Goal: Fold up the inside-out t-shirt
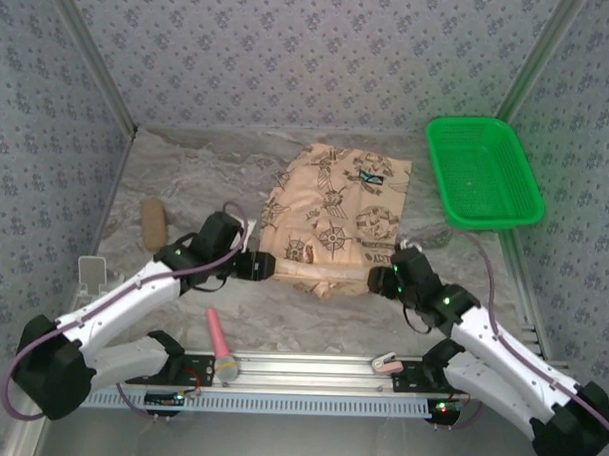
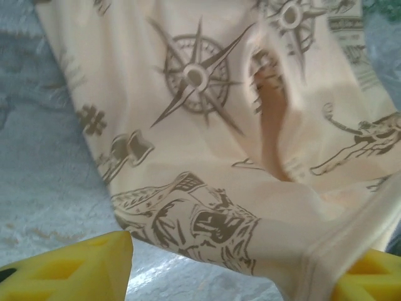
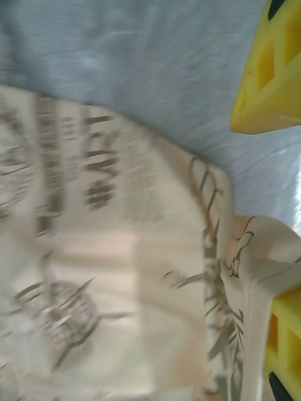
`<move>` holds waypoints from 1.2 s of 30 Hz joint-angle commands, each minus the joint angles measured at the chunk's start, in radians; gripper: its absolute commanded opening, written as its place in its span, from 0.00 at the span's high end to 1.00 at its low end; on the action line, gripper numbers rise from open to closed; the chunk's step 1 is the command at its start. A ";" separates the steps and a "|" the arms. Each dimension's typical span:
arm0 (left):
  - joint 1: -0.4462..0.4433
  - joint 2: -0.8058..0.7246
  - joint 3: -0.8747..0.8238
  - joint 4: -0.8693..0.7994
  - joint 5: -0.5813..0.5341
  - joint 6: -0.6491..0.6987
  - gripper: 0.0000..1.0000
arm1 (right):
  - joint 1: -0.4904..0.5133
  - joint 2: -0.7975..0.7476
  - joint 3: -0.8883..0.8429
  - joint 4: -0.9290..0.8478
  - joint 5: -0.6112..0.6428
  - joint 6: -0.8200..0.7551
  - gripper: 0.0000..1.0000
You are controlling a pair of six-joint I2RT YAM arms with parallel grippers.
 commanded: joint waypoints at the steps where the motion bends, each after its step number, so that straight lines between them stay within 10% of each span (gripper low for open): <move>1: 0.005 0.088 0.146 -0.131 0.169 0.125 0.32 | -0.038 0.147 0.168 0.002 -0.073 -0.189 0.43; 8: -0.095 0.027 0.109 -0.157 0.160 0.128 0.31 | 0.026 0.118 0.199 0.025 -0.154 -0.252 0.54; 14: -0.064 -0.091 -0.009 -0.076 -0.050 -0.015 0.20 | 0.058 -0.019 0.058 0.122 -0.116 -0.295 0.43; 24: 0.087 0.402 0.248 0.017 0.031 -0.051 0.25 | -0.101 0.486 0.208 0.123 -0.309 -0.313 0.37; 28: 0.087 0.546 0.290 0.051 0.117 -0.031 0.26 | -0.139 0.558 0.196 0.133 -0.408 -0.327 0.44; 30: 0.086 0.589 0.283 0.077 0.147 -0.032 0.27 | -0.142 0.560 0.182 0.132 -0.466 -0.355 0.64; 32: 0.083 0.612 0.254 0.124 0.264 -0.013 0.41 | -0.130 0.528 0.160 0.120 -0.563 -0.388 0.84; 36: 0.033 0.531 0.185 0.058 0.455 0.093 0.77 | -0.011 0.398 0.141 -0.049 -0.594 -0.409 0.90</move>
